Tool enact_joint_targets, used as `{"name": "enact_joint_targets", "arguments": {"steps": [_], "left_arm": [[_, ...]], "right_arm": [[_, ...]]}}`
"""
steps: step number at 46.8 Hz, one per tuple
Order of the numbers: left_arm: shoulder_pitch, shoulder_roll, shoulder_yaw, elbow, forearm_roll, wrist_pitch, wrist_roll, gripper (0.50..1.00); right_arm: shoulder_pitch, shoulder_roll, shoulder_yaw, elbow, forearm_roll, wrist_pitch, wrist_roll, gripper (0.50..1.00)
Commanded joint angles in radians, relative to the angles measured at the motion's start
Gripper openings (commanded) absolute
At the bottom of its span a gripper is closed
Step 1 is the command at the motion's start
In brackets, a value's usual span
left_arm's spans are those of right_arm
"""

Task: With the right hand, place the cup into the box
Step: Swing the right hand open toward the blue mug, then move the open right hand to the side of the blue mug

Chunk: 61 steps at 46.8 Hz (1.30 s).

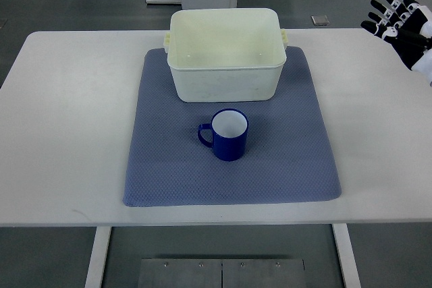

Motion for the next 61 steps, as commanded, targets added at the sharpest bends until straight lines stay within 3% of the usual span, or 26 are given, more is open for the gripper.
{"name": "enact_joint_targets", "arguments": {"steps": [1, 12, 35, 61], "left_arm": [[0.000, 0.000, 0.000, 0.000, 0.001, 0.000, 0.000, 1.000], [0.000, 0.000, 0.000, 0.000, 0.001, 0.000, 0.000, 1.000], [0.001, 0.000, 0.000, 0.000, 0.001, 0.000, 0.000, 1.000], [0.000, 0.000, 0.000, 0.000, 0.001, 0.000, 0.000, 1.000]], "right_arm": [[-0.017, -0.040, -0.001, 0.071, -0.002, 0.006, 0.009, 1.000], [-0.086, -0.081, -0.003, 0.183, -0.090, 0.042, 0.015, 1.000], [-0.192, -0.080, -0.011, 0.249, -0.259, 0.136, 0.056, 1.000], [-0.201, 0.101, -0.093, 0.220, -0.375, 0.101, 0.066, 1.000]]}}
